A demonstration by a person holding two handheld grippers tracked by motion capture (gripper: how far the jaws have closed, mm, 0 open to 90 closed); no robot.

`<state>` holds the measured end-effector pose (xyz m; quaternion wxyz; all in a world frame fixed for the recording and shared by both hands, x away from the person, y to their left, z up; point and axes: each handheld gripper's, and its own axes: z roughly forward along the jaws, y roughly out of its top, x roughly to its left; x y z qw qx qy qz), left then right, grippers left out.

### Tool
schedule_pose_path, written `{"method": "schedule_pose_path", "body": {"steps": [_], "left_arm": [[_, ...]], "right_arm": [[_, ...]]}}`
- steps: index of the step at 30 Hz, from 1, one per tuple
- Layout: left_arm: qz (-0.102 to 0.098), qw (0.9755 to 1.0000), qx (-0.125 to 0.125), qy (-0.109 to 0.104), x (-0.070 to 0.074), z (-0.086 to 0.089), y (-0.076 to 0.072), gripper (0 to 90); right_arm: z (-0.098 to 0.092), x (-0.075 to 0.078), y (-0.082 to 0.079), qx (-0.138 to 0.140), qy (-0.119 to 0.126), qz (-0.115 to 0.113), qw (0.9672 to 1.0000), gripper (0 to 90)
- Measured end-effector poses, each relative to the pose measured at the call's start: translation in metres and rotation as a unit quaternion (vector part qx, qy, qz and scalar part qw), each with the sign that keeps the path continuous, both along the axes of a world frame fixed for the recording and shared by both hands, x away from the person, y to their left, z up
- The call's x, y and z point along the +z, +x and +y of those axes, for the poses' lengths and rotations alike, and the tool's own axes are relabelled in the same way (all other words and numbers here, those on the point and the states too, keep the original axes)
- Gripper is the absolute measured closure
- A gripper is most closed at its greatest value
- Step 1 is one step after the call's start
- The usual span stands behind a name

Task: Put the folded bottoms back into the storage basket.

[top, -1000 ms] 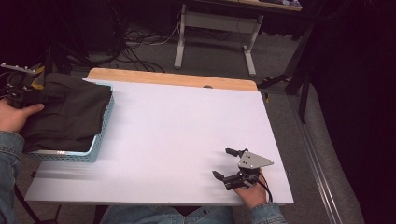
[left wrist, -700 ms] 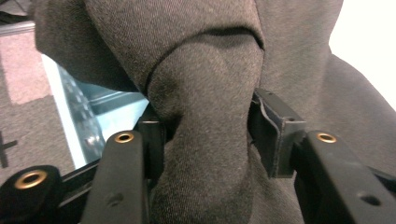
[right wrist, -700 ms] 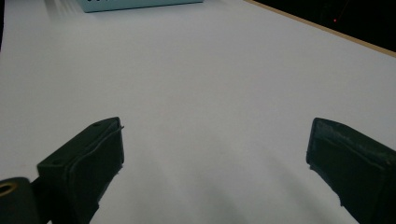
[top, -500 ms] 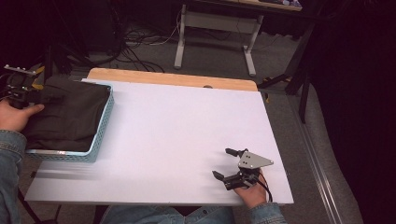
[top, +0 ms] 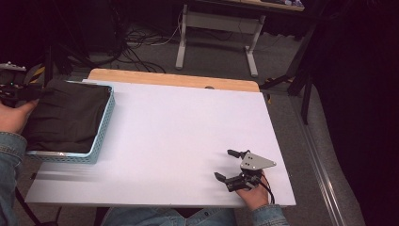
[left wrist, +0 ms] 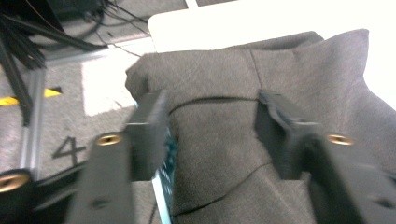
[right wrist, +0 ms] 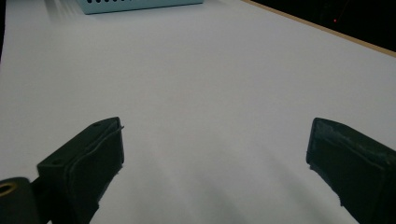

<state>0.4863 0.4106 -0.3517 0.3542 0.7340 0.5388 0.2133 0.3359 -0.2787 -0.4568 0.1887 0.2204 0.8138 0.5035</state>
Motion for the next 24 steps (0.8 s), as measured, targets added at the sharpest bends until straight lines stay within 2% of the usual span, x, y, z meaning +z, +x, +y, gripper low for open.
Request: {"method": "schedule_pose_path", "body": {"steps": [1,2,5,8,12,21,24], "left_arm": [[0.001,1.0000,0.006,0.003,0.000,-0.002,0.001,65.1],[0.004,0.9998,0.016,0.009,-0.001,-0.003,0.002,65.1],[0.016,0.9987,0.045,0.016,-0.006,-0.005,0.008,79.2],[0.028,0.9969,0.070,0.023,-0.012,-0.004,0.014,87.1],[0.042,0.9945,0.091,0.027,-0.019,-0.003,0.019,89.8],[0.074,0.9925,0.091,0.032,-0.039,-0.008,0.029,89.8],[0.094,0.9906,0.091,0.040,-0.047,-0.009,0.033,89.8]], "right_arm": [[0.000,0.000,0.000,0.001,0.000,0.000,1.0000,4.8],[0.000,0.000,0.000,0.001,0.000,0.000,1.0000,4.8],[0.000,0.000,0.000,0.001,0.000,0.000,1.0000,4.8],[0.000,0.000,0.000,0.002,0.000,0.000,1.0000,4.8],[0.000,0.000,0.000,0.003,-0.001,0.000,1.0000,4.8],[0.001,0.000,0.000,0.005,-0.001,0.001,1.0000,4.8],[0.001,-0.001,0.000,0.005,-0.001,0.000,1.0000,4.8]]}}
